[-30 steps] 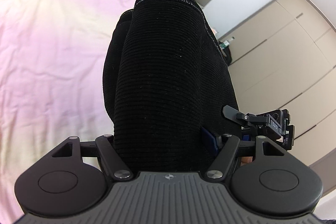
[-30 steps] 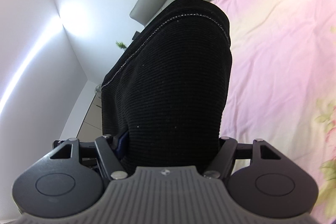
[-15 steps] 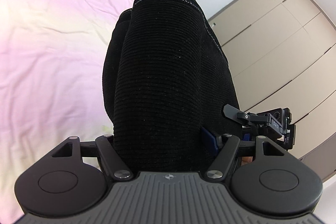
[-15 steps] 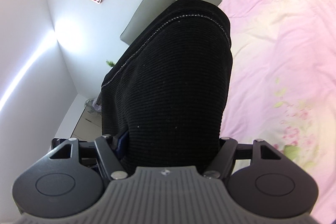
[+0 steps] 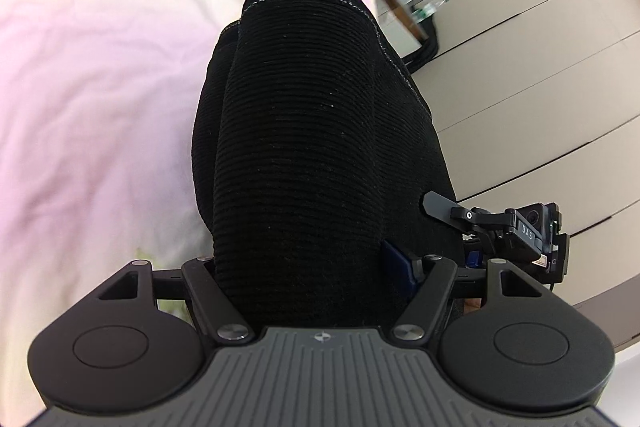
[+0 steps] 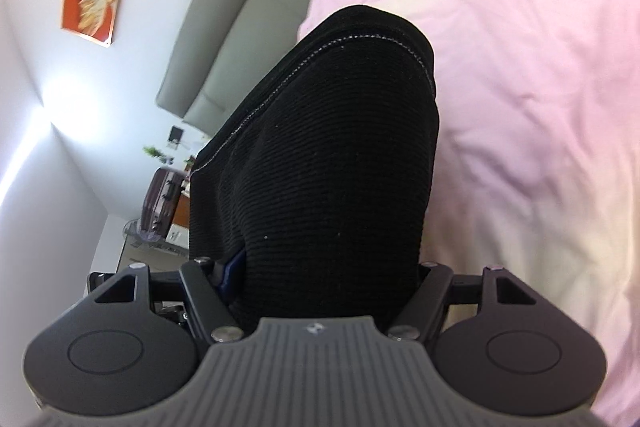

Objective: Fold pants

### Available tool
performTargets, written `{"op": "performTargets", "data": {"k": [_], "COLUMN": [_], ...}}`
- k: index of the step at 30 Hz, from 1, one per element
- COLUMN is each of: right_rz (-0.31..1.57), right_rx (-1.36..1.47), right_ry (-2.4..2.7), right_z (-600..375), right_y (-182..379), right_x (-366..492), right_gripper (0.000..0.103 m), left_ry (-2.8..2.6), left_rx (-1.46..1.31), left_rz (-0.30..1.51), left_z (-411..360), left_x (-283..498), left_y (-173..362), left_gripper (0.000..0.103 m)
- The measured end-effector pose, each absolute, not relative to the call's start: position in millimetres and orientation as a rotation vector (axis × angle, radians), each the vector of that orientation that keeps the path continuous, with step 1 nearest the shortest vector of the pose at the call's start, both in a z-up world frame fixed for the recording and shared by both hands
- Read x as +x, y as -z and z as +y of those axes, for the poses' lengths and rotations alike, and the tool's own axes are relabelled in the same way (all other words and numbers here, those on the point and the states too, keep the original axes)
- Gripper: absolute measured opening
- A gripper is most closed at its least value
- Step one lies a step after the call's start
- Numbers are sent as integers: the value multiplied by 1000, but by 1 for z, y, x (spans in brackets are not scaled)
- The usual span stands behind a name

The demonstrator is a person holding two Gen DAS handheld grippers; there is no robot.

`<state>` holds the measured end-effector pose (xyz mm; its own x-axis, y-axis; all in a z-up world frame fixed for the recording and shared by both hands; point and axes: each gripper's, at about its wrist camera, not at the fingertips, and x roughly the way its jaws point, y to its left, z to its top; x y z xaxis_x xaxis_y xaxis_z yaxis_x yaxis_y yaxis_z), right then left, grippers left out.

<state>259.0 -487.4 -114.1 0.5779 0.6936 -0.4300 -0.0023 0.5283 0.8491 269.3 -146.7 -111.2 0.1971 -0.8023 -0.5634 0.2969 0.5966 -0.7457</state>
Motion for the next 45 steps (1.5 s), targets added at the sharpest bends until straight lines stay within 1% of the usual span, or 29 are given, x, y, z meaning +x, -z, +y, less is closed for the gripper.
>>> {"op": "performTargets", "data": {"k": [6,9,11,13,16,19,23,27,31,33,34,36,38,40,42,43,44,45], "right_rz": [891,901,933,938,928,916,903,897,870,861,850,819,827,863,893,900,895,874], "right_rx": [989,971,916,885,921,917,938,952,981,1000,978,908,830,739,641,585,528,480], "right_ry": [-443,-433,-410,-407,-391,-386,-378,-332,-179,-81,-31,-8,-12,-11,-10,14,44,58], "right_z": [-503,-500,-488,-481,-484,-480,-480,-475,-481,-484,-482,-471,-452,-429,-412,-404,-392,-391], "right_y": [160,181,190,192,198,192,192,192,169,161,152,132,113,101,98,97,95,92], "right_x": [281,277,270,268,246,226,198,170,146,126,113,94,81,78,76,71,68,63], "right_gripper": [68,76,85,88,88,88,88,89,93,92,88,88,88,88,86,80,78,78], "left_ry": [809,791,789,817,837,826,840,822,743,703,684,642,588,546,522,484,464,466], "left_rx": [-494,-485,-488,-494,-528,-530,-537,-460,-410,-370,-336,-217,-65,35,62,95,113,112], "left_rz": [1148,1183,1193,1168,1158,1169,1191,1133,1078,1055,1043,1009,983,990,1028,1041,1035,1015], "left_z": [-165,-163,-164,-159,-147,-145,-129,-122,-127,-131,-134,-137,-145,-158,-155,-151,-144,-139], "left_x": [290,295,287,281,281,280,258,236,227,223,219,206,198,194,191,190,185,178], "left_y": [147,163,171,174,178,176,176,163,141,133,128,110,93,90,90,92,90,86], "left_gripper": [81,86,93,93,93,93,94,94,94,94,94,94,103,103,103,79,70,70]}}
